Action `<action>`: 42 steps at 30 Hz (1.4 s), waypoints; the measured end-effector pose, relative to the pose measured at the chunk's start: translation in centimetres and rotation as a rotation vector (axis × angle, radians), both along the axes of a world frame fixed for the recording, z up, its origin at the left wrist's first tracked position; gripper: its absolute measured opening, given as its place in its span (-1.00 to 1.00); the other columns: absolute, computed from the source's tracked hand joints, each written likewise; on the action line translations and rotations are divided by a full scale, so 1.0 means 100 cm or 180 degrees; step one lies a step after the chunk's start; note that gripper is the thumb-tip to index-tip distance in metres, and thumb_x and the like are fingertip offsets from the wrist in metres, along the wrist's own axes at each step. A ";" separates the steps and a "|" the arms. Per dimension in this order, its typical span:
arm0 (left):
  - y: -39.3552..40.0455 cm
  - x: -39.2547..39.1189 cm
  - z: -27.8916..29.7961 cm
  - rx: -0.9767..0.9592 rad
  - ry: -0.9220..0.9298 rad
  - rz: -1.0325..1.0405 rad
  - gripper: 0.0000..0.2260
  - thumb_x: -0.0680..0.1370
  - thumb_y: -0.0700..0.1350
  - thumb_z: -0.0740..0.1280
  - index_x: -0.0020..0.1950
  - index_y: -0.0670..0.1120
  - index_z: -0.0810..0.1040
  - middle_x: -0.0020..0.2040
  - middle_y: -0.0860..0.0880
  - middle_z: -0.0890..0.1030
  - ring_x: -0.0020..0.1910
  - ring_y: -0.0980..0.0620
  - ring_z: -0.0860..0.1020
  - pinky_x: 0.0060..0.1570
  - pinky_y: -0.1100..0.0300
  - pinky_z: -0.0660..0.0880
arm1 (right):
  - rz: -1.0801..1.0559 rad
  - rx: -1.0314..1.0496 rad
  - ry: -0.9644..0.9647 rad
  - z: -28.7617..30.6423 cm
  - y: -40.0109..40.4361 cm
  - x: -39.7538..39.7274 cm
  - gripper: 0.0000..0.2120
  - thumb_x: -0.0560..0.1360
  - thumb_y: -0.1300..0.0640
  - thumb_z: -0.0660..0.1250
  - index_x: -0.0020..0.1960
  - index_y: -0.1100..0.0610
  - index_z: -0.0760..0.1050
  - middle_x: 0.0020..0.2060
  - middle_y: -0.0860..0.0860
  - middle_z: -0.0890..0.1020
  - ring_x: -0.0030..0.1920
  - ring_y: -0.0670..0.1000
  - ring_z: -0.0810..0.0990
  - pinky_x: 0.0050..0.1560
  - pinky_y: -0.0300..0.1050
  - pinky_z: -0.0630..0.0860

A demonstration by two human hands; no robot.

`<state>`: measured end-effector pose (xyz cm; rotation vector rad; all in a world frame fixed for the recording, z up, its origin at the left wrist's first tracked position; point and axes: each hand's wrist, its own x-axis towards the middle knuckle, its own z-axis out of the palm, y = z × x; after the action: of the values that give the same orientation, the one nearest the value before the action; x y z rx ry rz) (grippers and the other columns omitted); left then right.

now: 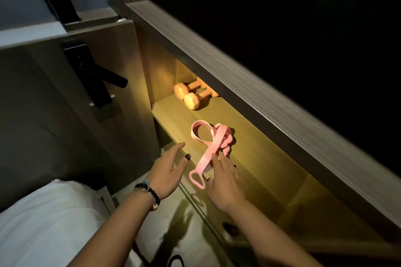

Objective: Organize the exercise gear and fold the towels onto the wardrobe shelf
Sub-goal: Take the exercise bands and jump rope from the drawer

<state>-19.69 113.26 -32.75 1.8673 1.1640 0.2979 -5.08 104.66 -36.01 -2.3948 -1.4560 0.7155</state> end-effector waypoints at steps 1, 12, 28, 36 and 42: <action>-0.016 -0.001 0.002 0.0033 0.0047 -0.0059 -0.57 0.64 0.02 0.17 0.51 0.07 0.23 0.34 -0.07 0.49 0.26 -0.06 0.49 0.22 0.03 0.46 | -0.0006 0.0034 0.0032 0.002 -0.016 -0.002 -0.26 0.54 0.19 0.28 0.57 0.03 -0.08 0.57 0.04 -0.01 0.56 0.07 -0.10 0.54 0.07 -0.02; -0.215 -0.004 0.046 0.0971 0.0416 -0.0431 -0.49 0.64 -0.01 0.20 0.55 0.00 0.11 0.57 0.01 0.15 0.55 0.10 0.02 0.44 0.25 -0.01 | 0.0518 0.0447 0.0105 0.062 -0.226 -0.005 -0.32 0.60 0.12 0.19 0.57 0.04 -0.13 0.57 -0.03 -0.07 0.55 -0.02 -0.16 0.54 -0.01 0.02; -0.376 0.078 0.056 0.1430 0.0424 -0.2217 -0.41 0.63 0.08 0.14 0.58 -0.01 -0.03 0.59 0.05 -0.10 0.55 0.12 -0.10 0.44 0.29 -0.14 | -0.0088 0.0536 -0.0059 0.075 -0.483 0.046 -0.35 0.61 0.06 0.17 0.55 -0.01 -0.13 0.43 -0.26 -0.18 0.45 -0.28 -0.23 0.41 -0.42 -0.24; -0.481 0.127 0.047 0.1143 -0.0311 -0.3461 -0.44 0.64 0.03 0.16 0.58 0.05 -0.01 0.54 0.19 -0.34 0.49 0.23 0.07 0.30 0.42 0.23 | -0.1384 0.0684 -0.0264 0.054 -0.606 0.039 -0.38 0.53 0.01 0.16 0.52 -0.08 -0.02 0.50 -0.19 -0.04 0.50 -0.23 -0.11 0.45 -0.33 -0.09; -0.538 0.151 0.048 0.1155 -0.0563 -0.4573 -0.48 0.63 -0.03 0.15 0.57 0.02 0.06 0.56 0.15 -0.26 0.52 0.23 -0.03 0.38 0.43 0.07 | -0.2460 0.0754 -0.0117 0.040 -0.681 0.014 -0.33 0.51 0.15 0.34 0.52 -0.01 0.10 0.51 -0.12 0.11 0.49 -0.31 -0.08 0.37 -0.52 -0.10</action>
<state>-4.63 59.45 -27.95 2.4299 -0.5342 -0.1686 -3.64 36.53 -31.98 -2.4866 -0.4816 0.2842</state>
